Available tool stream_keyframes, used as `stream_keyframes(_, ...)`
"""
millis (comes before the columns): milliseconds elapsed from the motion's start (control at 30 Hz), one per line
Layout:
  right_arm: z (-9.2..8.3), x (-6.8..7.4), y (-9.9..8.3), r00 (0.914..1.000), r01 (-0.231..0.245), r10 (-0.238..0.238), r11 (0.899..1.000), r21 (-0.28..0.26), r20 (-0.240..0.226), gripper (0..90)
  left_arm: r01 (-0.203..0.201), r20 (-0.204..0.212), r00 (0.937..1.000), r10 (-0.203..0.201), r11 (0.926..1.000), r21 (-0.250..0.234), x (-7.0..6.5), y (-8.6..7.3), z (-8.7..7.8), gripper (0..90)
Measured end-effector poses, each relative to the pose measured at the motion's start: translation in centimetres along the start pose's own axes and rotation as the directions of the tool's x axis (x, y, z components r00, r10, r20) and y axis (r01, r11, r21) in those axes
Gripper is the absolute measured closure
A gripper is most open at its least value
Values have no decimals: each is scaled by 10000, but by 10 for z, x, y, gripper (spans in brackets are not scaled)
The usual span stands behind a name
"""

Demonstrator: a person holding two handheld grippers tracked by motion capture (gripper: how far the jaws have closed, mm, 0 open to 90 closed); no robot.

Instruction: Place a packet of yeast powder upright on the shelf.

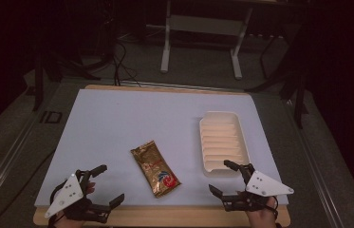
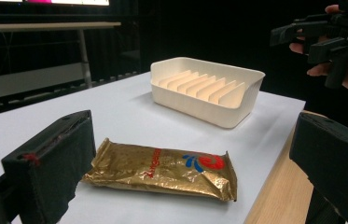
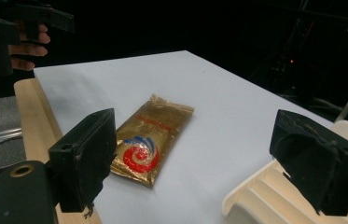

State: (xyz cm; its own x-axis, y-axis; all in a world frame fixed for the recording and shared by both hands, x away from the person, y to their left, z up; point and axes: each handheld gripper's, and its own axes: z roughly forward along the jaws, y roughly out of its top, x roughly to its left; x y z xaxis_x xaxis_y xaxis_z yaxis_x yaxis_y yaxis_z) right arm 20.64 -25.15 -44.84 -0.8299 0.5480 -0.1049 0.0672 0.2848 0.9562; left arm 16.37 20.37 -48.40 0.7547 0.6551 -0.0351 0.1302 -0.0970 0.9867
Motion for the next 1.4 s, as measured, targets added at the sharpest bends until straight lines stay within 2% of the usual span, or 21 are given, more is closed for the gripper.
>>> stream_keyframes(100,-1,0,1,9999,-133,133,9999,76,2,147,-24,56,10000,25,10000,-40,-2,1,1,7)
stream_keyframes(200,-4,0,5,9975,-619,626,9978,218,-339,147,-195,130,9997,194,9998,59,-4,1,1,7)
stream_keyframes(300,-6,3,9,9987,-448,455,9985,298,-231,134,-133,349,9993,126,9997,194,-6,2,3,7)
stream_keyframes(367,-6,4,10,9993,-339,343,9989,321,-135,134,-133,349,9993,126,9997,194,-6,2,3,7)
stream_keyframes(433,-5,6,10,9996,-247,251,9987,453,-99,128,-280,679,9973,270,9995,136,-13,4,6,7)
stream_keyframes(500,-4,6,11,9993,-297,307,9985,462,-212,124,-173,948,9954,160,9998,121,-16,7,7,7)
stream_keyframes(567,-5,7,12,9996,-228,233,9991,365,-152,118,-195,957,9953,171,9995,238,-18,9,8,7)
stream_keyframes(700,-6,8,15,9997,-141,147,9994,314,-202,117,164,1232,9922,-190,9996,218,-21,14,8,6)
stream_keyframes(833,-6,11,17,9997,-24,30,9997,254,-228,115,-285,1207,9923,272,9996,91,-25,17,9,6)
stream_keyframes(1000,-4,14,20,9994,130,-119,9993,340,-338,105,61,1422,9898,-123,9990,440,-28,21,13,7)
stream_keyframes(1067,-2,16,21,9998,122,-117,9995,289,-185,105,432,1291,9904,-496,9977,518,-28,25,13,6)
stream_keyframes(1133,-2,17,21,9995,78,-69,9996,281,-321,105,638,1238,9897,-713,9960,634,-26,30,13,6)
stream_keyframes(1200,-1,18,22,9993,116,-107,9996,262,-355,105,582,1327,9889,-672,9958,706,-25,35,13,6)
stream_keyframes(1267,-1,20,22,9993,172,-164,9996,220,-343,105,407,1241,9910,-499,9963,758,-25,38,13,6)
stream_keyframes(1400,1,22,23,9988,221,-207,9993,311,-452,105,437,1178,9915,-544,9949,914,-18,44,16,6)
